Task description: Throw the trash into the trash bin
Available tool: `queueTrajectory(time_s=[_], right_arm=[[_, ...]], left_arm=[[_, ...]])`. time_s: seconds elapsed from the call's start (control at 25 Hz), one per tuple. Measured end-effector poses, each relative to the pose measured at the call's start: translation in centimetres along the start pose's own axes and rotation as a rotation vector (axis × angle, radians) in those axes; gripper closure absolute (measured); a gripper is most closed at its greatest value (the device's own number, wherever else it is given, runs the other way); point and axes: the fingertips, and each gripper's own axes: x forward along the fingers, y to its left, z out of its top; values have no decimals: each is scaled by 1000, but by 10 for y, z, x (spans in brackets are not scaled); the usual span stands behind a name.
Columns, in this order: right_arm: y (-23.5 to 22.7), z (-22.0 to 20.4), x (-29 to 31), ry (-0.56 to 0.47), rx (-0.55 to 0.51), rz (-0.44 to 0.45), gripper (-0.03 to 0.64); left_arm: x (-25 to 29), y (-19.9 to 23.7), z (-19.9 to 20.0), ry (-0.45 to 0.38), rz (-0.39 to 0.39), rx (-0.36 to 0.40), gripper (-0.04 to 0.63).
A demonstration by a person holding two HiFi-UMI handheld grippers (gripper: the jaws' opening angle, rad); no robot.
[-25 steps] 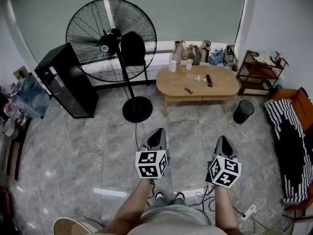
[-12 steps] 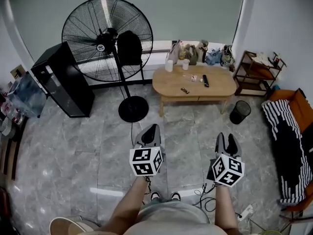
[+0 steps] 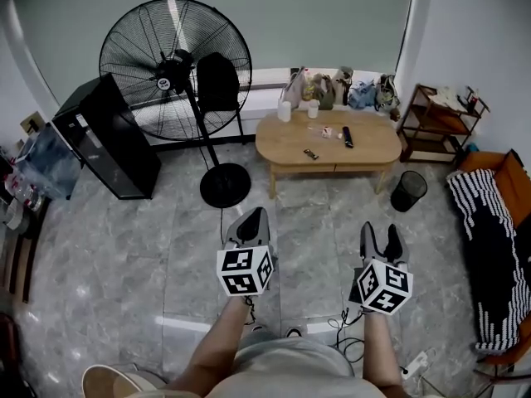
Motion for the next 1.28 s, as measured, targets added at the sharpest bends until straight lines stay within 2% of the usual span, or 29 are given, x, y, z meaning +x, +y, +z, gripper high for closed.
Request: queueTrajectory(time_s=[0.32, 0.56, 0.92, 1.28], right_arm=[[-20, -18, 24, 58, 5, 17, 342], [-26, -21, 65, 73, 2, 11, 342], [-9, -1, 163, 72, -4, -15, 345], [-4, 28, 267, 44, 27, -93, 348]], left_arm=[[24, -10, -15, 40, 16, 5, 577], [66, -4, -12, 35, 2, 13, 577], [172, 32, 6, 60, -47, 29, 577], [284, 76, 38, 65, -102, 44, 577]])
